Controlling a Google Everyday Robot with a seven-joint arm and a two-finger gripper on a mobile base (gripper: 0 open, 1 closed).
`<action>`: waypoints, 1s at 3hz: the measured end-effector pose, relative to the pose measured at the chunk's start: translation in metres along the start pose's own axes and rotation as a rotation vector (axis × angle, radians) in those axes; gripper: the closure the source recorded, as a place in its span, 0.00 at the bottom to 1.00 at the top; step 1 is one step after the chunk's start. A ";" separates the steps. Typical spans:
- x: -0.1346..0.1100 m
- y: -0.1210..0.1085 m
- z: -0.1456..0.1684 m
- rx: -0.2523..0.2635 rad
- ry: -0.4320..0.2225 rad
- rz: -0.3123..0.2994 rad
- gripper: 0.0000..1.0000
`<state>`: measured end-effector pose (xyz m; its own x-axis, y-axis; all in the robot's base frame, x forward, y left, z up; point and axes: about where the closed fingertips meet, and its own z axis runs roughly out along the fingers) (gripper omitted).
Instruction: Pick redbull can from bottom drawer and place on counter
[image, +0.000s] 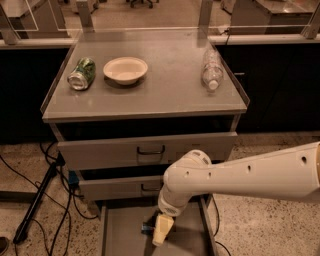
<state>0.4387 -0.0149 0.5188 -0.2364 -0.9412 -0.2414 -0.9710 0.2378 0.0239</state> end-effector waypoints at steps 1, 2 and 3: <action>0.011 0.003 0.036 -0.033 -0.036 0.002 0.00; 0.022 0.006 0.082 -0.076 -0.060 -0.014 0.00; 0.022 0.006 0.082 -0.077 -0.060 -0.014 0.00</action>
Offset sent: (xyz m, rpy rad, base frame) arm -0.0076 -0.0019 -0.0845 0.0951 0.0384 0.0301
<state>0.4308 -0.0140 0.4340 -0.2225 -0.9276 -0.3001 -0.9746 0.2035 0.0938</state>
